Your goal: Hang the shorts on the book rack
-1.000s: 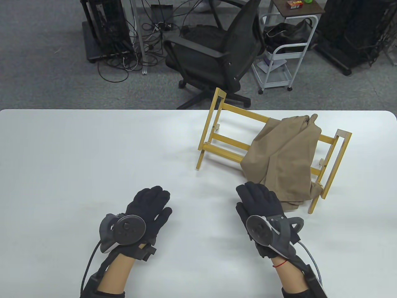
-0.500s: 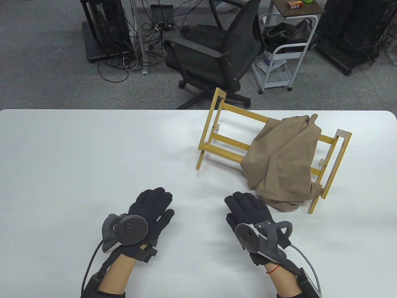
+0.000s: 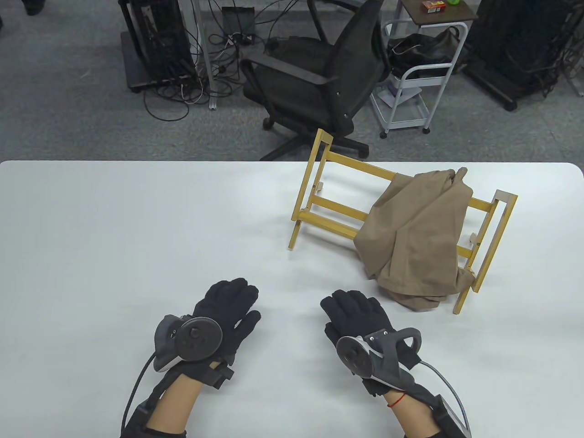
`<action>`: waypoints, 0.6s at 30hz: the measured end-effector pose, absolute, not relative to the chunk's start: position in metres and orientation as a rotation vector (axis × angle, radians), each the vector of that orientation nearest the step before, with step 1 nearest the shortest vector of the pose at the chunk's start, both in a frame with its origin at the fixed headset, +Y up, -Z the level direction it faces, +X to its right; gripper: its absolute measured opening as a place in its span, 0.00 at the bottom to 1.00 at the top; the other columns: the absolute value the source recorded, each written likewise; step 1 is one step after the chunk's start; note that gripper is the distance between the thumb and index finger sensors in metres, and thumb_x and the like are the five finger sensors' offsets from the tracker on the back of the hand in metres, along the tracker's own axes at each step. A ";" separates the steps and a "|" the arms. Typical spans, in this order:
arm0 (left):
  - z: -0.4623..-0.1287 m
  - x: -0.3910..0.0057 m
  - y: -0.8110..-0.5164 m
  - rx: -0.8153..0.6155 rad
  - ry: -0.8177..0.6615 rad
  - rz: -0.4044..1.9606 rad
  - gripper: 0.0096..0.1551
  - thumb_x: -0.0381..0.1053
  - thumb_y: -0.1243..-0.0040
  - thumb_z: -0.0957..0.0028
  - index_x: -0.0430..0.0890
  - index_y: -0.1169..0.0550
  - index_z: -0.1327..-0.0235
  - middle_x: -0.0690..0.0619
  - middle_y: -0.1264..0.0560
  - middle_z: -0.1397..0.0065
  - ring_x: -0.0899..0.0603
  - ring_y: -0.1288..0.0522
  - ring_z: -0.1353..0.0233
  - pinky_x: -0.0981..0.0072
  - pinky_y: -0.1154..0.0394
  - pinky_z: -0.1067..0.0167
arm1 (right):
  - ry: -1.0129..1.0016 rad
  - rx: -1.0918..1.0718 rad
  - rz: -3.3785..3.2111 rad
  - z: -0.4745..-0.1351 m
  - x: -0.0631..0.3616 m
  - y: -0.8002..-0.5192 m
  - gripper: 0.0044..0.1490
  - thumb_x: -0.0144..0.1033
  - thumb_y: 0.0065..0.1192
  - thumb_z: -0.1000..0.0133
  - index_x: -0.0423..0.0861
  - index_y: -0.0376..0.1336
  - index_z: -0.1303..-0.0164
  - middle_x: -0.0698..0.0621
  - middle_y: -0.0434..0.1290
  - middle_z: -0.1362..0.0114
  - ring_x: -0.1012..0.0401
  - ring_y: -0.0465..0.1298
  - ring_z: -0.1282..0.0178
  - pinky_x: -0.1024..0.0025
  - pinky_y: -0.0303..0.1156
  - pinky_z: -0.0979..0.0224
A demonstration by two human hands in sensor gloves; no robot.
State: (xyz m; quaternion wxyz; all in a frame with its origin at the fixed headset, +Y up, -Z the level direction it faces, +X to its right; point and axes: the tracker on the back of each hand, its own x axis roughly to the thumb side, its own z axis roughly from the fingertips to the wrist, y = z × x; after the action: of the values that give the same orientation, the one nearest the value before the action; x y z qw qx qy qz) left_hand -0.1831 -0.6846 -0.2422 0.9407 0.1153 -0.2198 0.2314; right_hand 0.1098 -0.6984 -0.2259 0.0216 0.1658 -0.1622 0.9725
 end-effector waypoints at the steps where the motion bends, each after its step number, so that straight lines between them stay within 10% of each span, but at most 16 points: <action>1: -0.242 -0.183 -0.685 0.236 -0.448 0.474 0.32 0.61 0.43 0.47 0.50 0.24 0.32 0.44 0.29 0.24 0.26 0.30 0.28 0.35 0.31 0.39 | -0.499 0.516 3.017 -0.226 0.110 -0.699 0.35 0.58 0.61 0.48 0.63 0.62 0.29 0.56 0.69 0.20 0.53 0.72 0.21 0.52 0.69 0.22; 18: -0.241 -0.184 -0.687 0.218 -0.445 0.482 0.32 0.62 0.44 0.47 0.49 0.24 0.32 0.44 0.29 0.24 0.26 0.30 0.28 0.35 0.31 0.39 | -0.491 0.527 3.030 -0.222 0.110 -0.699 0.34 0.58 0.60 0.48 0.63 0.62 0.30 0.56 0.69 0.20 0.53 0.72 0.21 0.52 0.69 0.22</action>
State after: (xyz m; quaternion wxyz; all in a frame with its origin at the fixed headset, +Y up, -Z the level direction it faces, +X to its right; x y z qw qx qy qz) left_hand -0.1842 -0.6873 -0.2414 0.9408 0.1068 -0.2182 0.2363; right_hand 0.1095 -0.6987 -0.2224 0.0135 0.1692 -0.1577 0.9728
